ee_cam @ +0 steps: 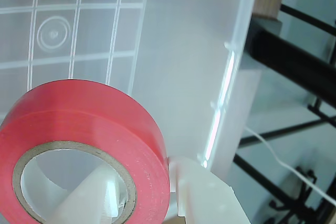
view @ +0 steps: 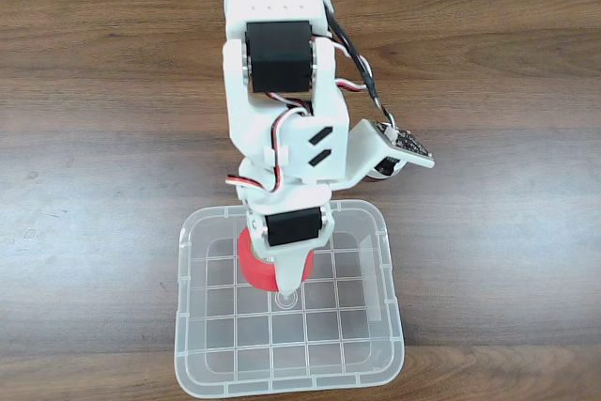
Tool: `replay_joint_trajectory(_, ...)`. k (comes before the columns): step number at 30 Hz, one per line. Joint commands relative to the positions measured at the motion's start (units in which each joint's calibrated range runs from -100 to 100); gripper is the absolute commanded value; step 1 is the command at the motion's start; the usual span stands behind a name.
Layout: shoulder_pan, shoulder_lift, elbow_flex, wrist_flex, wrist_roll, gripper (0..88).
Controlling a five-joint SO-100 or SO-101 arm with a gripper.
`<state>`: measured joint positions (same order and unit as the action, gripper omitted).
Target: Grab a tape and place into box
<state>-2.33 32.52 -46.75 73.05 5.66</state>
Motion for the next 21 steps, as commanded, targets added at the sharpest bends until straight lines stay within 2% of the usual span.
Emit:
replay_joint_trajectory(1,-1.6,3.4,-12.1,-1.7,-0.1,1.2)
replay_joint_trajectory(11,-1.4,11.1,-13.9,-4.4,-0.2,2.7)
replay_joint_trajectory(16,-1.4,12.8,-13.7,-0.2,-0.1,14.0)
replay_joint_trajectory(21,-1.3,13.2,-13.6,1.9,-0.1,16.3)
